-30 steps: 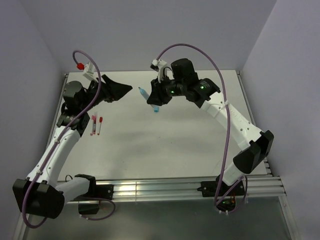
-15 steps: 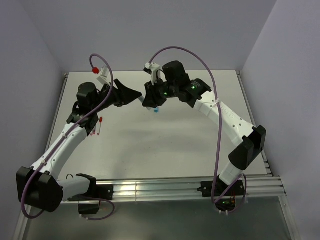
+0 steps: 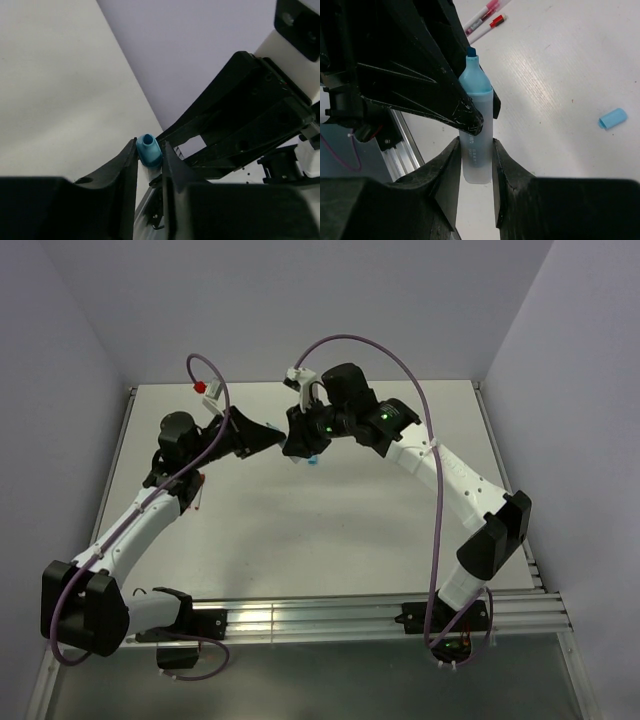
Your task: Insert the pens into the pen caps
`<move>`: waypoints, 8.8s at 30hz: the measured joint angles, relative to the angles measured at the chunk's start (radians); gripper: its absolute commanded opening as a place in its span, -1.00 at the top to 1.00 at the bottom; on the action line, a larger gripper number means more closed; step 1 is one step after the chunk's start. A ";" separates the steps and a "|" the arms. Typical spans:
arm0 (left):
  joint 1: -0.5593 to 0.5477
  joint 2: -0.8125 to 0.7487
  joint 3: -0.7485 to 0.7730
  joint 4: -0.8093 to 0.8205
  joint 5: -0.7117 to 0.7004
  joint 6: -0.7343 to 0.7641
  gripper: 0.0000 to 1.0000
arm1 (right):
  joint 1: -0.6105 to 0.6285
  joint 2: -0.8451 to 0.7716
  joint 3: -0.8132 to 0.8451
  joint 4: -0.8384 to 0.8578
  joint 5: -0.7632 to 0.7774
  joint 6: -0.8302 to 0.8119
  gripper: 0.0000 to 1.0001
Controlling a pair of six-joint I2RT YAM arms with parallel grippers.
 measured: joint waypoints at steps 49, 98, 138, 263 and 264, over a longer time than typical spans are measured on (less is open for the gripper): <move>-0.021 0.053 -0.017 0.429 0.442 -0.018 -0.01 | -0.052 -0.143 -0.248 0.077 -0.525 0.031 1.00; -0.327 1.097 1.089 -0.961 -0.919 0.503 -0.24 | -0.429 -0.407 -0.521 -0.119 -0.149 -0.102 1.00; -0.214 0.792 0.840 -0.801 -0.631 0.438 0.99 | -0.431 -0.380 -0.532 -0.094 -0.283 -0.062 1.00; -0.260 0.182 0.595 -0.520 -0.750 0.295 -0.54 | -0.142 0.067 0.196 -0.020 -0.078 0.105 1.00; -0.245 0.171 0.596 -0.518 -0.724 0.299 -0.61 | -0.143 0.061 0.194 -0.005 -0.087 0.102 1.00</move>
